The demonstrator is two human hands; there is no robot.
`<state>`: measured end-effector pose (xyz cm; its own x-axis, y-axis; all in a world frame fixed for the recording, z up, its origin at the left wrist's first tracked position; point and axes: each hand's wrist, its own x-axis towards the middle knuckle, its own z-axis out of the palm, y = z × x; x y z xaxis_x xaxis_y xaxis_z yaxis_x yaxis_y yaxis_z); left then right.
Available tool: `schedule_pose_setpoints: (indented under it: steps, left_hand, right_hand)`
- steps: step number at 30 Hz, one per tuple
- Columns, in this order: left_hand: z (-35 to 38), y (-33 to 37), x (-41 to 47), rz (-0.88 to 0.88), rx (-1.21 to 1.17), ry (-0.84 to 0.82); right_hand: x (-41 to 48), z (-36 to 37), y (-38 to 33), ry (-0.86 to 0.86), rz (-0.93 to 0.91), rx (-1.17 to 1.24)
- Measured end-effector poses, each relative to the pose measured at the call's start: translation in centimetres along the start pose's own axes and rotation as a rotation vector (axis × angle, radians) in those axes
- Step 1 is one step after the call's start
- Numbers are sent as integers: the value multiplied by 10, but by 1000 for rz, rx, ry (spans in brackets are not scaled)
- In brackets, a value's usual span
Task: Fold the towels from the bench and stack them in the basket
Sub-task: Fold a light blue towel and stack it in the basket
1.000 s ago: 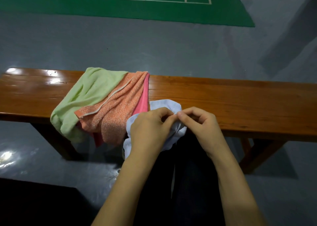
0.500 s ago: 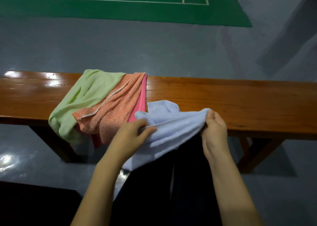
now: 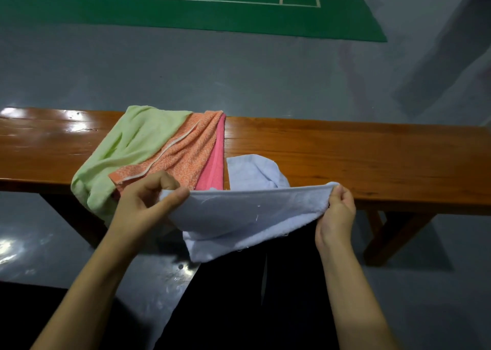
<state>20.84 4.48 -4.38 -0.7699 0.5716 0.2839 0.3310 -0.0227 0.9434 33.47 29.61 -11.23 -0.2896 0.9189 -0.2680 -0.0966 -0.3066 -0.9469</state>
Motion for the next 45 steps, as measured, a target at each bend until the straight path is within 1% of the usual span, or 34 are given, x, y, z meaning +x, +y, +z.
schedule_pose_setpoints:
  steps: [1, 2, 4, 5, 6, 9, 12, 15, 18, 21, 22, 25, 28, 30, 32, 33, 37, 39, 40, 41, 44, 45]
  left_hand:
    - [-4, 1, 2, 3, 53, -27]
    - [-10, -1, 3, 29, 187, -73]
    - [-24, -11, 5, 143, 586, -202]
    - [-31, -16, 6, 194, 744, -259]
    - [-36, -20, 6, 212, 845, -298]
    - [-44, -29, 6, 237, 1060, -306]
    - [-49, -31, 12, 295, 1210, -265]
    - [-51, -27, 17, 353, 1314, -305]
    - [-50, -26, 18, 366, 1295, -354]
    - [-49, -26, 20, 338, 1252, -319]
    - [-49, -24, 20, 301, 1182, -277]
    - [-45, -14, 24, 152, 930, -36]
    - [-43, -8, 42, -31, 560, 172]
    - [-42, 4, 59, -70, 383, 297]
    - [-47, 24, 77, -17, 329, 383]
    - [-50, 38, 85, 32, 358, 404]
    - [-72, 84, 111, 181, 669, 352]
    - [-79, 100, 113, 223, 729, 345]
    - [-80, 107, 113, 237, 699, 355]
    - [-81, 113, 111, 254, 614, 365]
    - [-76, 130, 101, 304, 160, 406]
    - [-73, 134, 99, 318, 95, 437]
  right_hand:
    - [1, -1, 1, 9, 0, 5]
    - [2, -2, 2, 16, 0, 4]
    - [6, -5, 5, 26, -1, -14]
    - [7, -7, 7, 34, -3, -30]
    - [8, -8, 8, 40, -10, -50]
    - [9, -9, 10, 38, -35, -104]
    - [8, -7, 8, 36, -61, -99]
    - [9, -5, 5, 42, -112, -66]
    - [6, -3, 1, 36, -140, -59]
    - [2, 0, -5, 30, -165, -54]
    - [3, 1, -8, 30, -179, -56]
    - [6, 6, -18, 0, -243, -100]
    - [12, 26, -37, -77, -287, -121]
    - [15, 50, -66, -101, -344, -93]
    - [16, 72, -107, -105, -428, -72]
    - [15, 80, -128, -100, -483, -80]
    - [3, 91, -194, -129, -711, -140]
    - [-4, 86, -208, -158, -767, -170]
    - [-6, 83, -212, -162, -781, -176]
    - [-8, 79, -215, -160, -790, -175]
    - [-12, 67, -227, -145, -809, -149]
    - [-12, 63, -230, -139, -812, -136]
